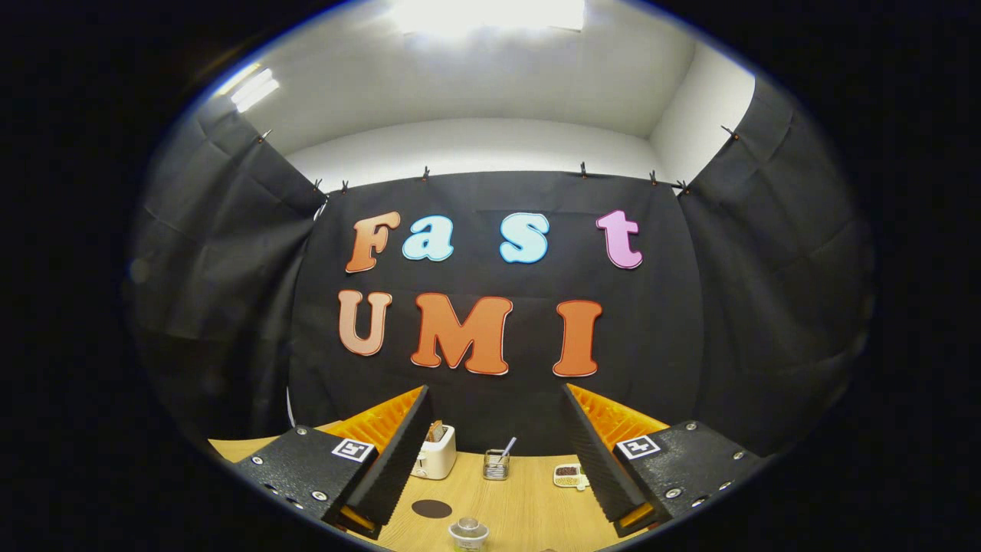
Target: Take the bottle from table, then pour the juice into the cup, finally place the bottle on the coaster
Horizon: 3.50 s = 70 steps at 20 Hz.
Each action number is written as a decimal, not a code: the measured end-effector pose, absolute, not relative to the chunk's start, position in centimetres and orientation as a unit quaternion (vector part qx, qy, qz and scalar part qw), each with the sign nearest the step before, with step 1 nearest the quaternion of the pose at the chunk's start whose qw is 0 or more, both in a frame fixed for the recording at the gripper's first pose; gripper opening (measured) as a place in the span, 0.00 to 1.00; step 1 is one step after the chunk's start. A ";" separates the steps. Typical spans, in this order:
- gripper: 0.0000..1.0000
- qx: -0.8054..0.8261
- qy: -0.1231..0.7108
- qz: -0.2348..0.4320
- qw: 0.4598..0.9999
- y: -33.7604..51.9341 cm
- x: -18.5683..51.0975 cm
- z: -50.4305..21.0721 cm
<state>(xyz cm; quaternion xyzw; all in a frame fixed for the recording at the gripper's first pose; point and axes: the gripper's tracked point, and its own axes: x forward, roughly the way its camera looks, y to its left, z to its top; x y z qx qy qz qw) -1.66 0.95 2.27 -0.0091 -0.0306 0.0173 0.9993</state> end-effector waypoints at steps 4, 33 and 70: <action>0.99 -0.002 -0.029 0.026 0.999 1.1 -1.3 1.2; 0.98 -0.027 0.078 0.057 0.995 4.0 -3.0 -24.5; 0.58 -0.212 0.182 0.024 0.960 7.6 1.3 -33.8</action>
